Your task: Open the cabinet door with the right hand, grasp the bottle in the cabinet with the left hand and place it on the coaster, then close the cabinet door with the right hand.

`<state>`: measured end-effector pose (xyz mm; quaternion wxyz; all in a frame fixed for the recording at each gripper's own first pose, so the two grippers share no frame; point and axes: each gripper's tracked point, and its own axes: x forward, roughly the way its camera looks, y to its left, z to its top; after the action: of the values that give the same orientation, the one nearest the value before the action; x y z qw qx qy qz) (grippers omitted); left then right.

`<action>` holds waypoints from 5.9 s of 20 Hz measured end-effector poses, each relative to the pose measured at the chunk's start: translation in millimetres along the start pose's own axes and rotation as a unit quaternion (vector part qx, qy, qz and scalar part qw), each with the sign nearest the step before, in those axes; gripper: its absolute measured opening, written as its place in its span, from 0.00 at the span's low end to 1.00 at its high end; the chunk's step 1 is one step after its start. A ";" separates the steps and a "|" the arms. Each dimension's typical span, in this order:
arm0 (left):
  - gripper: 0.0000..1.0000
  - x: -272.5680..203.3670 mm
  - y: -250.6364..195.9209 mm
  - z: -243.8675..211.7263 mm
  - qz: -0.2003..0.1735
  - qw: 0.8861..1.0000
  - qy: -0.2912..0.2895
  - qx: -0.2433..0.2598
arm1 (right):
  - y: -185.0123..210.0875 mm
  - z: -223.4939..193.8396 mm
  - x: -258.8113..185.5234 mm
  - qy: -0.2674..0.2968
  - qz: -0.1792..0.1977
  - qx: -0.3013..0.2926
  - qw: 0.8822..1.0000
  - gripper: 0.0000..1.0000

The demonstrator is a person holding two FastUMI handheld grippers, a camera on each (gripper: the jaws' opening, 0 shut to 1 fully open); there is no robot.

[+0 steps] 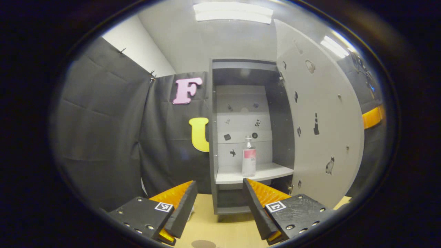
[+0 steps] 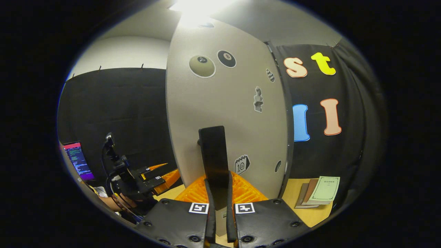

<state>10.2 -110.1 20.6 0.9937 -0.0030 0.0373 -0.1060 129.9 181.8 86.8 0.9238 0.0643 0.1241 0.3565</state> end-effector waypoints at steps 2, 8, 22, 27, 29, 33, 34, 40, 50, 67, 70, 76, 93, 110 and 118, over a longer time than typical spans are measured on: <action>0.80 3.5 -9.3 1.5 -0.004 1.000 0.000 -0.001 | -6.3 0.3 -6.8 -0.004 -0.010 -0.003 1.000 0.13; 0.80 4.1 -32.0 5.9 -0.012 1.000 -0.002 0.004 | -28.5 1.1 -21.9 -0.010 -0.065 -0.023 0.998 0.13; 0.80 21.9 -78.7 27.0 0.009 1.000 -0.002 0.014 | -70.9 0.4 -79.6 -0.032 -0.053 -0.042 0.997 0.30; 0.80 55.8 -90.0 35.8 -0.021 1.000 0.007 -0.002 | -135.3 -4.8 -104.0 -0.044 -0.150 -0.029 0.987 0.98; 0.80 77.2 -91.9 37.5 -0.033 0.999 0.010 -0.013 | -157.7 -5.2 -110.5 -0.053 -0.185 -0.005 0.981 0.99; 0.80 125.8 -96.1 38.3 -0.065 0.997 0.010 -0.038 | -199.0 -10.0 -125.6 -0.070 -0.268 0.035 0.960 0.98; 0.80 142.3 -96.6 34.8 -0.074 0.996 0.013 -0.044 | -209.7 -11.8 -131.2 -0.074 -0.295 0.038 0.952 0.98; 0.80 231.3 -98.4 -1.0 -0.112 0.991 0.037 -0.059 | -232.8 -35.2 -138.5 -0.044 -0.398 0.028 0.916 0.98; 0.82 322.2 -108.1 -71.4 -0.129 0.988 0.081 -0.037 | -248.1 -52.9 -127.7 -0.035 -0.475 0.072 0.876 0.98; 0.74 261.0 -55.7 -11.6 -0.046 0.999 0.004 -0.024 | -275.4 -49.2 -99.3 -0.034 -0.415 0.080 0.905 0.98; 0.74 231.8 -33.9 -1.5 -0.020 1.000 -0.003 -0.015 | -276.6 -50.0 -92.6 -0.038 -0.391 0.078 0.916 0.98; 0.72 161.2 9.6 -2.1 0.032 0.999 -0.010 -0.027 | -276.1 -51.0 -83.9 -0.037 -0.356 0.063 0.931 0.98; 0.74 14.9 71.4 -117.3 0.134 0.989 0.033 -0.057 | -248.2 -90.8 -112.5 -0.004 -0.318 0.047 0.947 0.98; 0.74 -7.6 84.6 -300.0 0.169 0.976 0.118 -0.070 | -237.7 -103.2 -121.3 0.031 -0.327 0.027 0.944 0.98; 0.72 5.1 86.2 -353.5 0.176 0.971 0.147 -0.073 | -232.3 -105.0 -110.6 0.052 -0.315 0.023 0.947 0.98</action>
<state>6.9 -26.2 -333.5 0.9774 -0.0537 0.1905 0.0740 171.2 -60.9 -41.9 0.9796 0.0247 0.1939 0.0469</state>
